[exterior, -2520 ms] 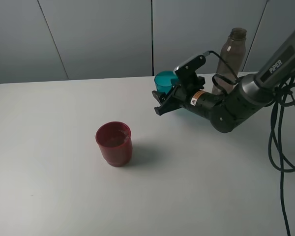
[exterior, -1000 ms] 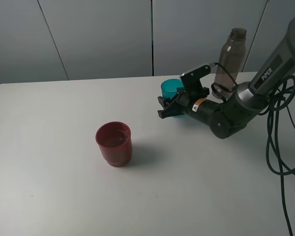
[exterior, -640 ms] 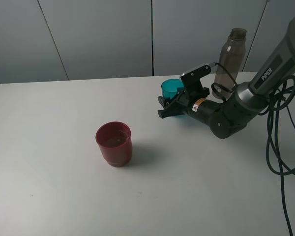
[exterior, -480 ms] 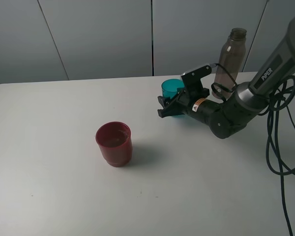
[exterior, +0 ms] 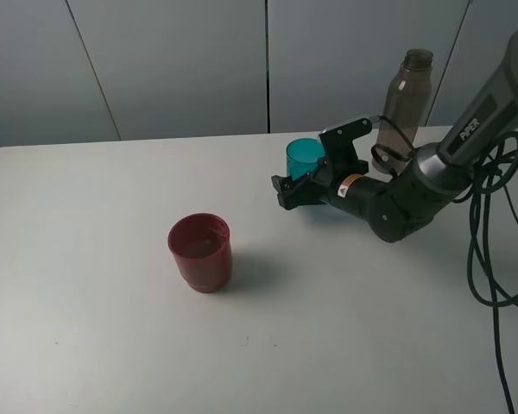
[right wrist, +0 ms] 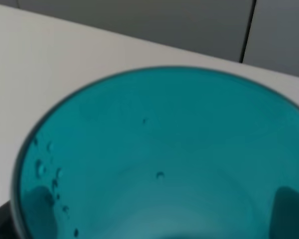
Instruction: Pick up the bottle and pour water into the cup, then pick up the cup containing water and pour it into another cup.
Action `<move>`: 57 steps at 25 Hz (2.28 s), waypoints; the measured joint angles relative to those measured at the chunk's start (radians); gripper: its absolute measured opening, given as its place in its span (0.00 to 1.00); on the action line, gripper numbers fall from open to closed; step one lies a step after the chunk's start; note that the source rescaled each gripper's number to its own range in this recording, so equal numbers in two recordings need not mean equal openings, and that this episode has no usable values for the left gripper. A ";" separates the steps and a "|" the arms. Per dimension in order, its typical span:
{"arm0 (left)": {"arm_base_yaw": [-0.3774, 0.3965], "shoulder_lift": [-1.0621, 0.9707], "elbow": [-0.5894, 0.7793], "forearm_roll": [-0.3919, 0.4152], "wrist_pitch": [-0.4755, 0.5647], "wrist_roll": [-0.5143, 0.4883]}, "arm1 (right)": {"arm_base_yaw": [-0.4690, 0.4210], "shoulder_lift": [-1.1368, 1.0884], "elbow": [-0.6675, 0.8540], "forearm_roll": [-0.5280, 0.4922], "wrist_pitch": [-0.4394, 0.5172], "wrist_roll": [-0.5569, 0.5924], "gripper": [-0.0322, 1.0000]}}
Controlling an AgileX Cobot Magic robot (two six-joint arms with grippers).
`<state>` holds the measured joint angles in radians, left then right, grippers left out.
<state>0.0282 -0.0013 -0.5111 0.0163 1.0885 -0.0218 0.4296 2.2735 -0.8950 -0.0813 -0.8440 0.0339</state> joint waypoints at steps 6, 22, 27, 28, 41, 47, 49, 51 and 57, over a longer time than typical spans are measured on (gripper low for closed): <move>0.000 0.000 0.000 0.000 0.000 0.000 | 0.000 -0.073 0.032 -0.004 0.131 0.007 0.99; 0.000 0.000 0.000 0.000 0.000 0.000 | 0.000 -0.541 0.329 0.005 0.390 0.009 0.99; 0.000 0.000 0.000 0.000 0.000 0.000 | 0.000 -0.878 0.333 0.017 0.736 0.009 0.99; 0.000 0.000 0.000 0.000 0.000 0.000 | 0.000 -0.955 0.333 0.017 0.799 0.009 0.99; 0.000 0.000 0.000 0.000 0.000 0.000 | 0.000 -1.775 0.371 0.023 1.613 0.031 0.99; 0.000 0.000 0.000 0.000 0.000 0.000 | 0.000 -2.046 0.383 0.050 1.738 0.091 0.99; 0.000 0.000 0.000 0.000 0.000 0.000 | 0.000 -2.100 0.383 0.055 1.749 0.109 0.99; 0.000 0.000 0.000 0.000 0.000 0.000 | 0.000 -2.137 0.380 0.065 1.790 0.117 0.99; 0.000 0.000 0.000 0.000 0.000 0.000 | 0.000 -2.167 0.369 0.065 1.959 0.101 0.99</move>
<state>0.0282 -0.0013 -0.5111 0.0163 1.0885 -0.0218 0.4296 0.1070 -0.5256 -0.0160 1.1154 0.1349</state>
